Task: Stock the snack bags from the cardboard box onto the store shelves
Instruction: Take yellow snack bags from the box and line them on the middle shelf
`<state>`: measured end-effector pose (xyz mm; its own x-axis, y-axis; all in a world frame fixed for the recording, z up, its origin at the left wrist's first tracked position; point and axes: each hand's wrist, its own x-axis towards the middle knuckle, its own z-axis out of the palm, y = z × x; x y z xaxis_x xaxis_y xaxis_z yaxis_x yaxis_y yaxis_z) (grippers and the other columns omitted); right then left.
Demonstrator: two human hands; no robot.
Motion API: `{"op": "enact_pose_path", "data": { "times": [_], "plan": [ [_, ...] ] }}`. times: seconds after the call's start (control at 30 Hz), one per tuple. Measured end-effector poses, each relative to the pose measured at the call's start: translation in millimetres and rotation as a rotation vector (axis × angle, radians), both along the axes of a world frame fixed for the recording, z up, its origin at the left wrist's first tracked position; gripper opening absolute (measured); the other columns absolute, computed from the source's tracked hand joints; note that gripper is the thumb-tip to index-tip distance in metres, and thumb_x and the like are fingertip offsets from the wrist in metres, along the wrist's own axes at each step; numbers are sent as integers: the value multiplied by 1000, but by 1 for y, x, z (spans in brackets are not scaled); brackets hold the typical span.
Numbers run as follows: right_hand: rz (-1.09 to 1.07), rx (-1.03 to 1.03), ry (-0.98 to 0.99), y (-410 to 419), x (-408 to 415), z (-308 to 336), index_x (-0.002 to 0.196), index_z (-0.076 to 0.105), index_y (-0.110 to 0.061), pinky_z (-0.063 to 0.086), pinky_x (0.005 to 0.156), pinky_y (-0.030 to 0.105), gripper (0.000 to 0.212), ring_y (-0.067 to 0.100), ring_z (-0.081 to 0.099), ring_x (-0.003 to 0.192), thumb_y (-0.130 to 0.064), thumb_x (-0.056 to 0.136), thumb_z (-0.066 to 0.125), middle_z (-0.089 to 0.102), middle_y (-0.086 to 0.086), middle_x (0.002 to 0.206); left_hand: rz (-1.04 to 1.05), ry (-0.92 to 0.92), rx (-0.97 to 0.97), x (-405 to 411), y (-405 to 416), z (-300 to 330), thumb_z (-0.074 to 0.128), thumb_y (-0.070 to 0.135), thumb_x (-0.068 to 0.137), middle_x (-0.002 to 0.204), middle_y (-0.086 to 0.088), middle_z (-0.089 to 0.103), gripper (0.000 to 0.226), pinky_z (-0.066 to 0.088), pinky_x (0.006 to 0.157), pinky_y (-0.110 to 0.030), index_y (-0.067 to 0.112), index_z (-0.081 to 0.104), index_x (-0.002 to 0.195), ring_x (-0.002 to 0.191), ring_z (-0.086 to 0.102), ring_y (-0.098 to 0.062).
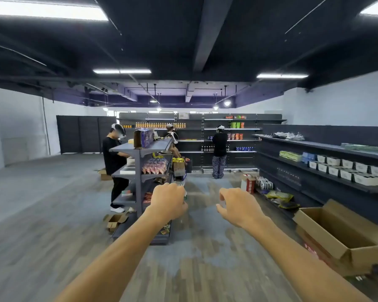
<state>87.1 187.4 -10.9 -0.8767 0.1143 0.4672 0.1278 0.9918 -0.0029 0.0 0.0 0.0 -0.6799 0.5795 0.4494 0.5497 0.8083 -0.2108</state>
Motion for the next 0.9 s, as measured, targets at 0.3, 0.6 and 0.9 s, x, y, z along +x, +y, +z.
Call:
{"op": "enact_pose_path", "data": {
  "times": [0.3, 0.6, 0.9],
  "plan": [
    [14, -83, 4, 52, -125, -19, 94, 56, -18, 54, 70, 37, 25, 24, 62, 82, -43, 89, 57, 65, 1, 91, -20, 4, 19, -121, 48, -19, 52, 34, 86, 92, -3, 64, 19, 37, 61, -29, 19, 45, 77, 83, 61, -26],
    [54, -104, 25, 144, -276, -9, 97, 59, -18, 51, 66, 32, 21, 23, 63, 80, -38, 90, 58, 65, 2, 91, 12, -30, 18, -261, 140, -10, 51, 38, 88, 93, -3, 63, 21, 46, 67, -32, 19, 47, 81, 86, 62, -26],
    [89, -106, -9, 216, -422, -20, 97, 54, -18, 44, 63, 30, 21, 25, 56, 75, -39, 91, 57, 66, 3, 92, 32, -80, 51, -400, 209, -24, 52, 37, 87, 90, 0, 64, 18, 48, 67, -32, 21, 49, 79, 82, 62, -25]
  ]
}}
